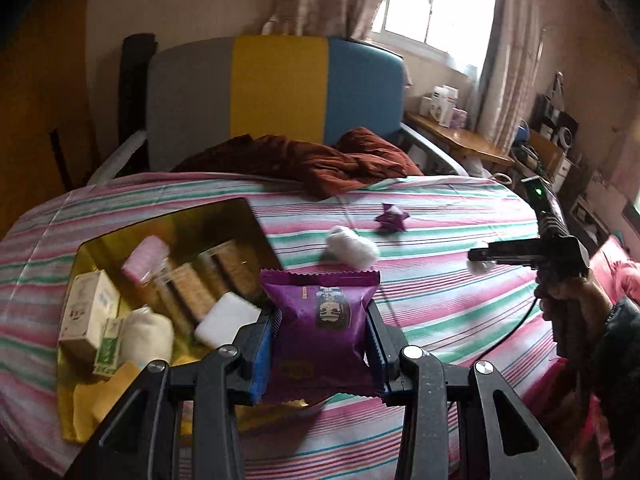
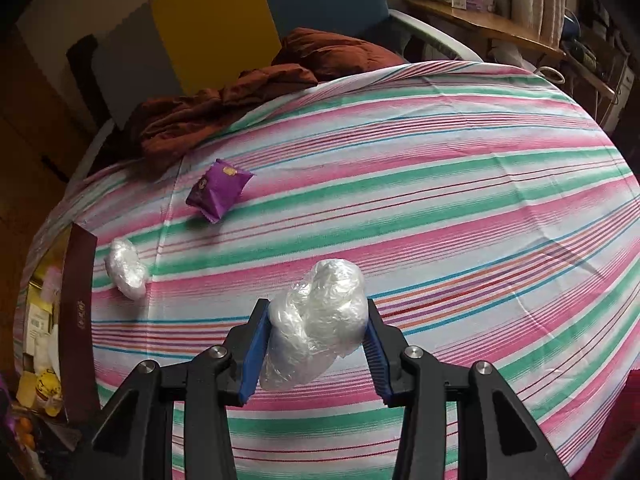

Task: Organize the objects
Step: 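Carry the bundle and purple packet into the gold tray and release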

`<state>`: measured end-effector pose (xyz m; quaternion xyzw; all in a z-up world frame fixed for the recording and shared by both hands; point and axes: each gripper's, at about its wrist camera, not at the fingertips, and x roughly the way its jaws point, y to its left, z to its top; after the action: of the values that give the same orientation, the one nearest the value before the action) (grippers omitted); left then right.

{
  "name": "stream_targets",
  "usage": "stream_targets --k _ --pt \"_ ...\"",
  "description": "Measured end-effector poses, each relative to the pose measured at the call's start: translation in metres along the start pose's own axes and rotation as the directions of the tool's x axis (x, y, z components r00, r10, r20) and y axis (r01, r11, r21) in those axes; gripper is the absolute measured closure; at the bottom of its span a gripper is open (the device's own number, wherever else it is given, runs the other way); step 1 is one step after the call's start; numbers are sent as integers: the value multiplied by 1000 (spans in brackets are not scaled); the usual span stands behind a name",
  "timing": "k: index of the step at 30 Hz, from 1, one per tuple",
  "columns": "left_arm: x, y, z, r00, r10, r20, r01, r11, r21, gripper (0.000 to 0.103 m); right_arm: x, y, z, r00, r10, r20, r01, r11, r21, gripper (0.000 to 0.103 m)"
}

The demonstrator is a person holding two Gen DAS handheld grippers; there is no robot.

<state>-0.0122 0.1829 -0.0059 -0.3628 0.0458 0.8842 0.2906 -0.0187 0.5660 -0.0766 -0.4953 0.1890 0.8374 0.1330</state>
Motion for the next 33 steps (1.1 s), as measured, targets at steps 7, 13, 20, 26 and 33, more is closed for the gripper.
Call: stream_targets --k 7,13,20,26,33 --pt "-7 36 -8 1000 30 4 -29 997 -71 62 -7 33 -9 999 37 -2 -37 997 -63 59" --pt "-24 69 -15 999 26 22 -23 989 -148 62 -23 90 -25 989 149 9 -146 979 -142 59" --pt "-49 130 -29 991 129 37 -115 959 -259 62 -45 177 -43 948 317 5 -302 909 -288 59" --pt "-54 164 -40 976 219 6 -206 929 -308 62 -49 240 -56 910 412 -40 -396 838 -375 59" --pt "-46 153 -28 973 230 33 -214 943 -254 62 -33 280 -59 901 424 -90 -421 811 -406 59"
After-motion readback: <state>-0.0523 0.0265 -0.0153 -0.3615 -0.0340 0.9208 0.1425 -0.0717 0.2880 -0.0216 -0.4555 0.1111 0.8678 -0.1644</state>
